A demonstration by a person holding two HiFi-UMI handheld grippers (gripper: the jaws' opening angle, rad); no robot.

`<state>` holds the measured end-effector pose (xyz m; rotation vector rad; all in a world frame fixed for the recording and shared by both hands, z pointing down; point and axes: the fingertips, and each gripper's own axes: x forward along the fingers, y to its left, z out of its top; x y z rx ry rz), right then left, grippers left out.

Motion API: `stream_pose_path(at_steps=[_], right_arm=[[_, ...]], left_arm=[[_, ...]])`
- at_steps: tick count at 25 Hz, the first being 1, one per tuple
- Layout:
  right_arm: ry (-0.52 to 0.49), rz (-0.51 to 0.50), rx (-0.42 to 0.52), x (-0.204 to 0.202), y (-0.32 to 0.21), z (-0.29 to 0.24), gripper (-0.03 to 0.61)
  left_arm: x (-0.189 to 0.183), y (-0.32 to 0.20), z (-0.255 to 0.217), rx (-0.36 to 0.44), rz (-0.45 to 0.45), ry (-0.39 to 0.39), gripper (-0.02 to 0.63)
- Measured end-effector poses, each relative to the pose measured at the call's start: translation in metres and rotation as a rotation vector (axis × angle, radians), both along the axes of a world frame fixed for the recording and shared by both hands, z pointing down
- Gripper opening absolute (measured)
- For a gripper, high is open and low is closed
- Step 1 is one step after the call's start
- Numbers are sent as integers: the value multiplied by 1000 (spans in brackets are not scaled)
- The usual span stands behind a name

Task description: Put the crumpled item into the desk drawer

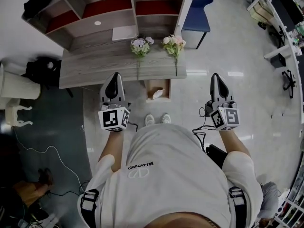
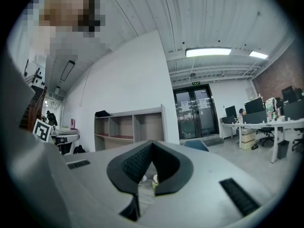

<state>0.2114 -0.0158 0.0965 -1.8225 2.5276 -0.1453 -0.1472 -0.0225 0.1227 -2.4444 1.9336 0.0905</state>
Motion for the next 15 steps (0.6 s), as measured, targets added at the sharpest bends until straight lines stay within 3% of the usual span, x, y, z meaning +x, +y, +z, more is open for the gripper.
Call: stream_pose_path(at_steps=[15], right_arm=[[10, -17, -1, -9, -6, 2, 0]], left_arm=[[-2, -1, 2, -1, -10, 11, 2]])
